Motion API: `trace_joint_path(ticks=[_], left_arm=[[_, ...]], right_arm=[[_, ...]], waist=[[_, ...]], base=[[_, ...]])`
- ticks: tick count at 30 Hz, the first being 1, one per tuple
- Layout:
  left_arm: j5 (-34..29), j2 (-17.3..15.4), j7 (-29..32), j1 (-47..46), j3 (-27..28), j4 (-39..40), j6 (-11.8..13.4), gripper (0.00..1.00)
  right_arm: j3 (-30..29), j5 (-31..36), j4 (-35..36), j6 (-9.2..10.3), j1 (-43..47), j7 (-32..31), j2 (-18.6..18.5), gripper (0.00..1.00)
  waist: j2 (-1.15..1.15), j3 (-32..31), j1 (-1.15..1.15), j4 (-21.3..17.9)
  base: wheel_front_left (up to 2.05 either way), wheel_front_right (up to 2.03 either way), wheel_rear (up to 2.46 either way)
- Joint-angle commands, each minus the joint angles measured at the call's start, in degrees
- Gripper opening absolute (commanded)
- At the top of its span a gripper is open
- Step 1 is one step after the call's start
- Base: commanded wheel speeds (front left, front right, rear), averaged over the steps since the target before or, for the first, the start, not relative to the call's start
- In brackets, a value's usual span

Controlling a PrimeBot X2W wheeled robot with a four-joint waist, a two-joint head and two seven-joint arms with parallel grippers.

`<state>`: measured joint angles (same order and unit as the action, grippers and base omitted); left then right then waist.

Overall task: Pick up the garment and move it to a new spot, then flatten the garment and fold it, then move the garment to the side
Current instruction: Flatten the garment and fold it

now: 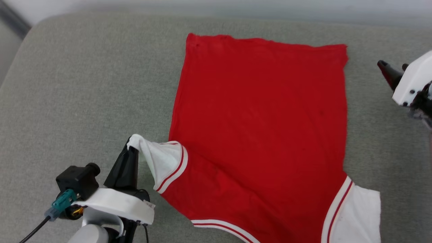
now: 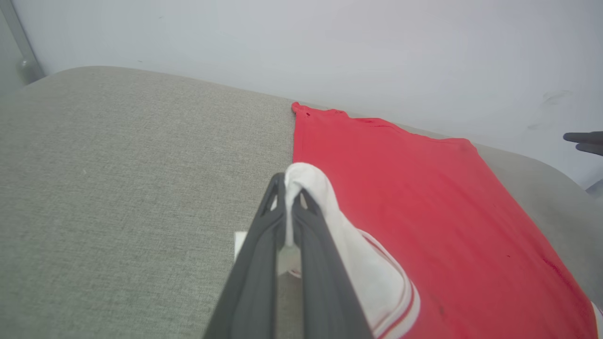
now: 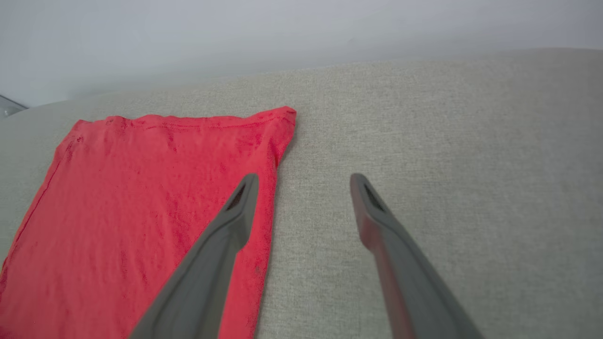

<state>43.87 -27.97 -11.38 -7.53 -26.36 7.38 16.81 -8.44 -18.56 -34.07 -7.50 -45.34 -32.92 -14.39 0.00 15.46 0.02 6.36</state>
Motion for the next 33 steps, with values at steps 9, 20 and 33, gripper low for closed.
trace_joint_path(ticks=[9,20,33], left_arm=[[-1.16,3.54,-2.03,-7.08,-0.94,-0.45,-3.34,0.00],[-2.47,6.04,-3.26,-11.07,-1.20,-3.96,-6.57,0.00],[-2.41,5.72,-3.34,-8.61,-1.04,-7.51,-6.25,0.00]], right_arm=[[-0.64,6.31,-7.81,0.02,-16.18,-11.47,-2.15,1.00],[-5.68,14.40,-15.92,0.03,-19.08,-20.07,-0.21,1.00],[-3.21,15.47,-12.10,0.03,-19.29,-17.19,-1.91,0.00]], waist=[[0.00,13.79,-0.02,8.90],[0.00,18.38,-0.02,11.00],[0.00,10.81,-0.02,8.35]], base=[[0.00,0.00,0.00],[0.00,0.00,0.00],[0.00,0.00,0.00]])
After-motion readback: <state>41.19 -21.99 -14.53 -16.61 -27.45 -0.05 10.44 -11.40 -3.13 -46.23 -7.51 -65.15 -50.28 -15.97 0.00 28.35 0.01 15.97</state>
